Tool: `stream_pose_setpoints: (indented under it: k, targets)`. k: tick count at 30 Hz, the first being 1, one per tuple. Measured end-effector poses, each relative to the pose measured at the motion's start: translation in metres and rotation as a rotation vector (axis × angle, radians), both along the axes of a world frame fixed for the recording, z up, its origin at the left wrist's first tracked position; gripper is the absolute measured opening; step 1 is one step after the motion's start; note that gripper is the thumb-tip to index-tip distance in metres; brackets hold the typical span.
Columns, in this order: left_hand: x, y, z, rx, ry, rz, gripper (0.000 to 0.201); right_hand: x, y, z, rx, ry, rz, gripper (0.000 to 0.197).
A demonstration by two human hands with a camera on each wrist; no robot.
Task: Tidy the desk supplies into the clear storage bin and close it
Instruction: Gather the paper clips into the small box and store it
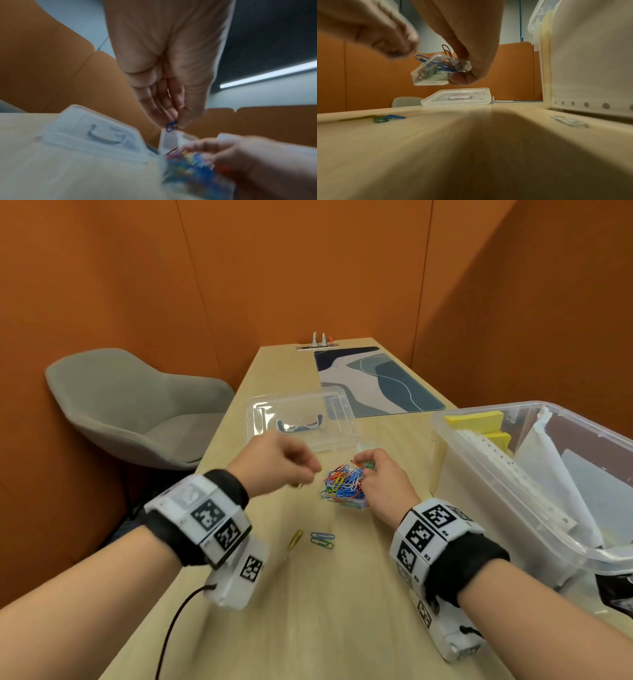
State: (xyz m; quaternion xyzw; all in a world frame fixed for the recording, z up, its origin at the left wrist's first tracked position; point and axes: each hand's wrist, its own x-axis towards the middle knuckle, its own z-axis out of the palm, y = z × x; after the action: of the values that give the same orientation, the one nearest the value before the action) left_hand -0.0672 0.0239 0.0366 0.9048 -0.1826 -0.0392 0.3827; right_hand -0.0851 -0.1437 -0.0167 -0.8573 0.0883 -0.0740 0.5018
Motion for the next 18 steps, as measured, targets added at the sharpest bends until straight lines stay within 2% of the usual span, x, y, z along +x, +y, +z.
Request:
stream_pose_setpoints:
  k: [2,5,8,13,15,18]
  targets:
    - [0.002,-0.012,0.013,-0.078,-0.083,-0.033,0.013,-0.001,0.002,0.000,-0.001,0.004,0.026,0.033]
    - [0.000,-0.024,0.015,-0.042,-0.147,-0.053,0.007,-0.002,0.001,0.001,-0.007,-0.007,0.032,0.032]
    - [-0.002,-0.005,0.001,-0.039,-0.059,0.020,0.012,0.000,-0.004,0.001,-0.015,-0.015,-0.003,0.034]
    - [-0.016,0.031,-0.039,0.215,0.334,0.038,0.020,0.001,-0.006,0.001,0.018,-0.006,-0.006,0.035]
    - [-0.014,0.029,-0.047,0.199,0.342,0.034,0.016,0.001,-0.003,0.001,0.005,-0.010,-0.005,0.034]
    - [-0.003,0.017,-0.050,0.241,0.214,0.025,0.011,0.000,0.000,0.000,-0.008,-0.015,-0.006,0.033]
